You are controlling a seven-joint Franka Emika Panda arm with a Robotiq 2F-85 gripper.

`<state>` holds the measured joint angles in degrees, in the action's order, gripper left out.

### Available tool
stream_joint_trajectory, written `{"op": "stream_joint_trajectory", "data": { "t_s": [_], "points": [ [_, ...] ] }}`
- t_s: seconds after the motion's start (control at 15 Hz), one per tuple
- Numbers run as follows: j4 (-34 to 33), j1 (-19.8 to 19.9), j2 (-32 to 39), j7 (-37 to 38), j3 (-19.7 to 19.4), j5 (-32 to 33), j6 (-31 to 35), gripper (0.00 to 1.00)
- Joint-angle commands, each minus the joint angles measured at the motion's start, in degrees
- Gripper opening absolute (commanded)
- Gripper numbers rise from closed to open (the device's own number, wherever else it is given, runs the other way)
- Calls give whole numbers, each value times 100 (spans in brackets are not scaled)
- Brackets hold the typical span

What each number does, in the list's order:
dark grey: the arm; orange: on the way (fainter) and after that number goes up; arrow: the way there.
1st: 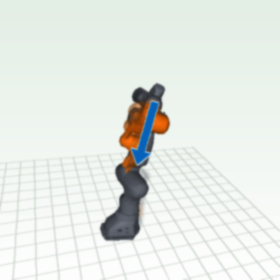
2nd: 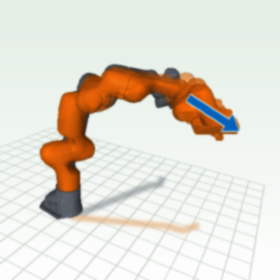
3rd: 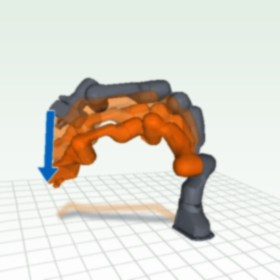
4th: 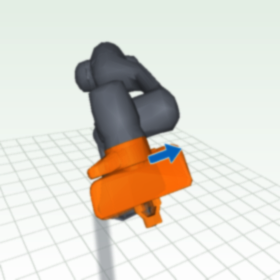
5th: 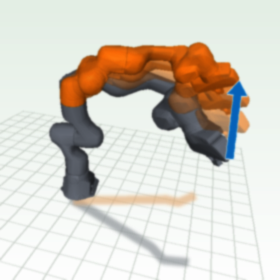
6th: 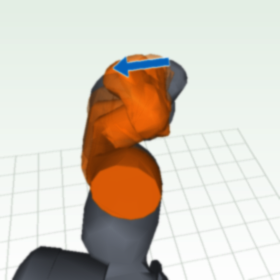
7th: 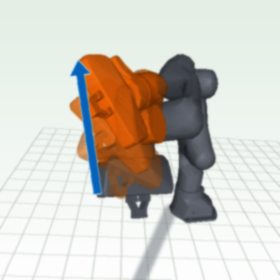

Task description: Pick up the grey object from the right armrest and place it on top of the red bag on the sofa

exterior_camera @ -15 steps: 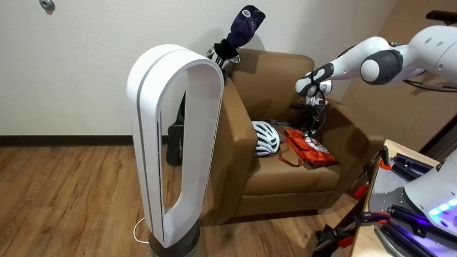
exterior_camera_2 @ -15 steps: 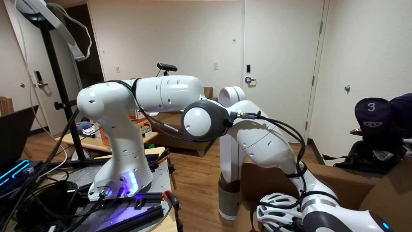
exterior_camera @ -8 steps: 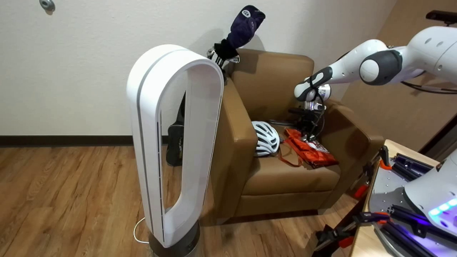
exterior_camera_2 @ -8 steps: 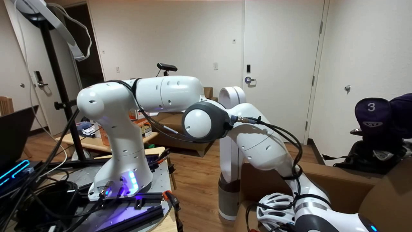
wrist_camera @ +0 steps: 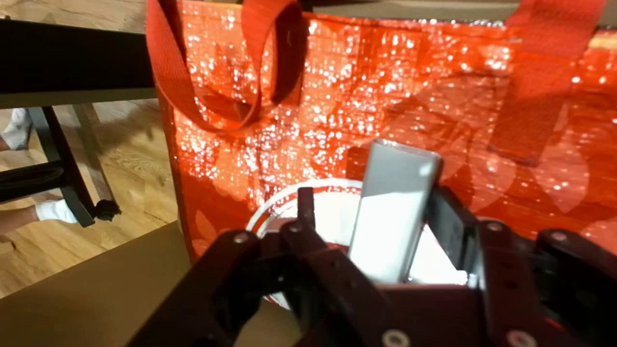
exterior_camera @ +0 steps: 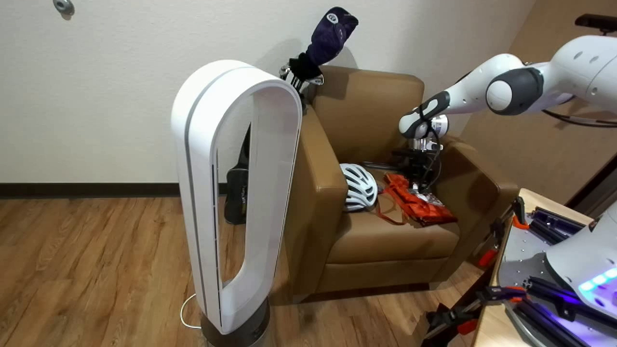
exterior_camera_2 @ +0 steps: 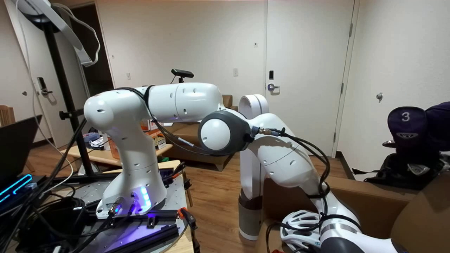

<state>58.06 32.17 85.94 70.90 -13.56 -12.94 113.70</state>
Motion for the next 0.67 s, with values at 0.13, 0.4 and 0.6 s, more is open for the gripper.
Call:
{"op": "stream_joint_trajectory", "data": {
  "t_s": [0.13, 0.4, 0.6],
  "points": [
    [-54, 104, -124, -46, 45, -80, -25, 100],
    [209, -68, -389, -43, -32, 42, -29, 100],
    [525, -360, -599, -57, -252, 293, 153, 100]
  ]
}}
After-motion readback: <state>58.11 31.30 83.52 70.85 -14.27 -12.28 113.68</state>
